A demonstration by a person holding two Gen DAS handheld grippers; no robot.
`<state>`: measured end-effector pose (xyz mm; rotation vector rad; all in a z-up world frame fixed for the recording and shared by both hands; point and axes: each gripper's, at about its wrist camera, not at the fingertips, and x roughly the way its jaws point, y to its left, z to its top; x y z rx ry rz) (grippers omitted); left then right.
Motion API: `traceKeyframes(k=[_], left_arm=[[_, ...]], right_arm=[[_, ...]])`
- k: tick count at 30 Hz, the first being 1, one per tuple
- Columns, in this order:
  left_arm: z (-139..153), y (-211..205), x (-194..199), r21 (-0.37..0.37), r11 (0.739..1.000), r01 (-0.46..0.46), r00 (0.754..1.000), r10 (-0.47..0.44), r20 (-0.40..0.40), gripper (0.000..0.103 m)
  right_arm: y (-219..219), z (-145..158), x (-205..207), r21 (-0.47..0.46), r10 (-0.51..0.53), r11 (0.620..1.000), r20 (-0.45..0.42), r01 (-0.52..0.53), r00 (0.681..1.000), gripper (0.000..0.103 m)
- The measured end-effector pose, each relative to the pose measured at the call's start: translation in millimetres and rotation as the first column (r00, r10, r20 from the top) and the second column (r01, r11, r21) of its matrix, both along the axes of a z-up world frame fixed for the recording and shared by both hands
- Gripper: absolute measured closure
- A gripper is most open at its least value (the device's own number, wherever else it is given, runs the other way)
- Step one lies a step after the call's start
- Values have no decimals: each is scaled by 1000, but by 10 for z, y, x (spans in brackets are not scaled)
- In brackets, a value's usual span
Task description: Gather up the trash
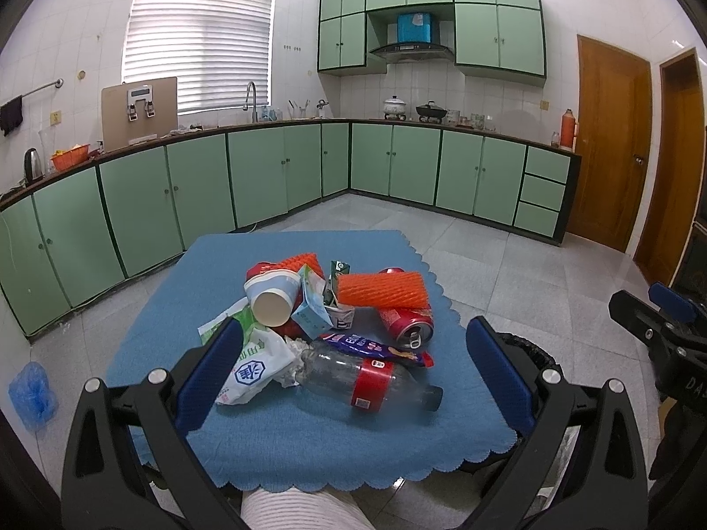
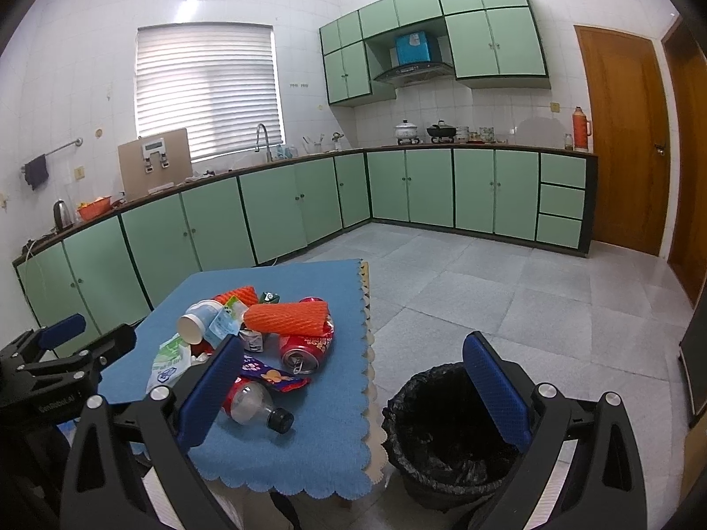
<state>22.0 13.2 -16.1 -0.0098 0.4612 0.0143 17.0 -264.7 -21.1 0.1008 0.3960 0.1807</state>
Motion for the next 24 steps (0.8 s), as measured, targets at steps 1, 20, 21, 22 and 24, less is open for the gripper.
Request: traceKeyframes(k=[1, 20, 21, 22, 24], left_arm=[[-10, 18, 29, 5, 1000, -4, 1000, 4, 0, 5], [-260, 828, 1020, 17, 987, -161, 986, 162, -43, 5], [-282, 851, 1095, 16, 987, -161, 986, 162, -50, 5], [-308, 875, 1150, 17, 987, -162, 985, 163, -55, 6], [-356, 929, 1262, 17, 987, -160, 985, 160, -67, 8]], right_arm=[[19, -3, 36, -7, -1, 1000, 6, 1, 1000, 6], [465, -185, 1307, -61, 64, 996, -54, -67, 996, 6], [515, -206, 1392, -61, 76, 995, -60, -80, 995, 6], [583, -244, 1517, -59, 93, 993, -74, -98, 993, 6], [689, -314, 1711, -47, 133, 989, -101, -138, 986, 12]])
